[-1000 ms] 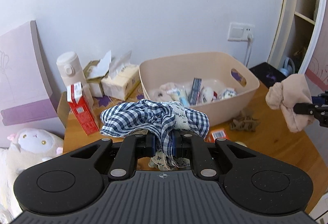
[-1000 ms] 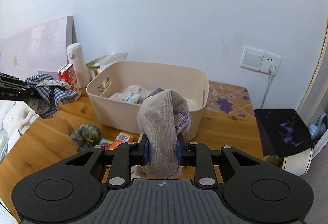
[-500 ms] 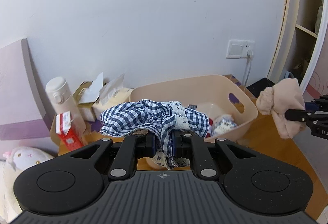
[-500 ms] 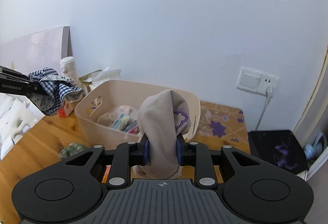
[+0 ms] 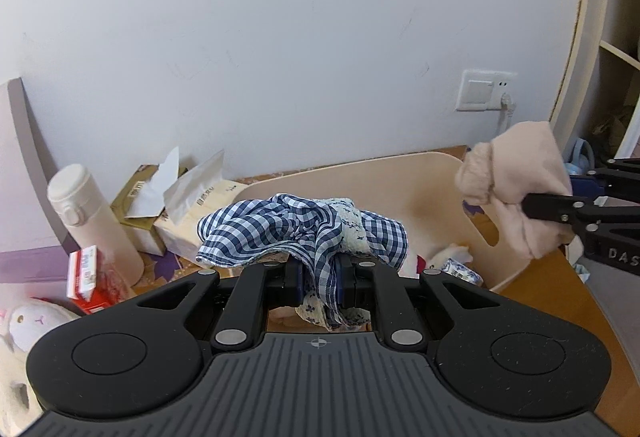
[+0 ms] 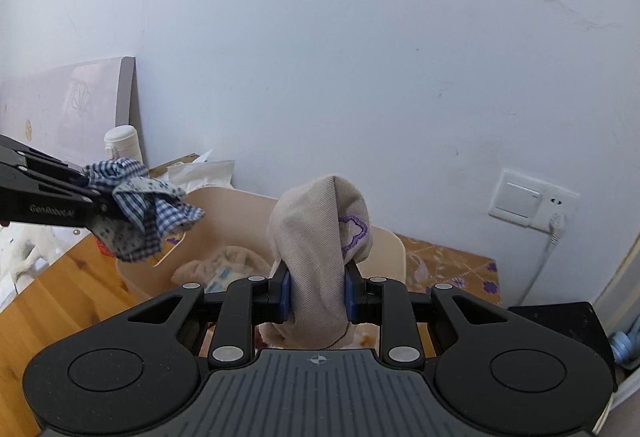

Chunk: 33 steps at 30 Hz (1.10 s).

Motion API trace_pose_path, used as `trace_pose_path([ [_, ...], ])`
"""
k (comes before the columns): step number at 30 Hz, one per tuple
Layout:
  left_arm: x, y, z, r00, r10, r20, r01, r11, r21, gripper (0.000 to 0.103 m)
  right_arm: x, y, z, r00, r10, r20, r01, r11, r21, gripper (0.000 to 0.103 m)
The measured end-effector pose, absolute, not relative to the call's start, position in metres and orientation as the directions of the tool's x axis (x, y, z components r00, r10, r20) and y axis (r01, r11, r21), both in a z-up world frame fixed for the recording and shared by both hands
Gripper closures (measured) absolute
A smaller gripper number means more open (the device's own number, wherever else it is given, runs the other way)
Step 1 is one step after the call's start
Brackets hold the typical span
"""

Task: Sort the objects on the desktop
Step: 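Carry the checked cloth and pink towel over the beige basket with both grippers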

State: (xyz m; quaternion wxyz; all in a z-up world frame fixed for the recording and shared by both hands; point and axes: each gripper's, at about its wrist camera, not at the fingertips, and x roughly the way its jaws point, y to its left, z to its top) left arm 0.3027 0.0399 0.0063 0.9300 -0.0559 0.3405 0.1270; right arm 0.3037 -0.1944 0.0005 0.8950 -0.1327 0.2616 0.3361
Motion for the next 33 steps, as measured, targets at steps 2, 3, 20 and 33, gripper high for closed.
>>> trace_pose_path([
  [2,0.312,0.041,-0.001,0.727,0.198,-0.657,-0.272,0.962,-0.011,0.090,0.312,-0.187,-0.005,0.632,0.526,-0.569,-0.671,0.739,-0.061,0.079],
  [3,0.317,0.042,-0.005,0.720,0.197,-0.665,-0.272,0.962,-0.009,0.090,0.316,-0.183,-0.008,0.629,0.525,-0.573,-0.669,0.741,-0.057,0.080],
  [20,0.363,0.053,-0.073,0.595,0.187,-0.781,-0.286,0.958,0.011,0.090,0.354,-0.147,-0.060,0.534,0.493,-0.687,-0.697,0.716,-0.028,0.079],
  [33,0.356,0.046,-0.081,0.578,0.168,-0.798,-0.251,0.968,0.023,0.062,0.348,-0.142,-0.079,0.472,0.480,-0.740,-0.724,0.689,-0.015,0.055],
])
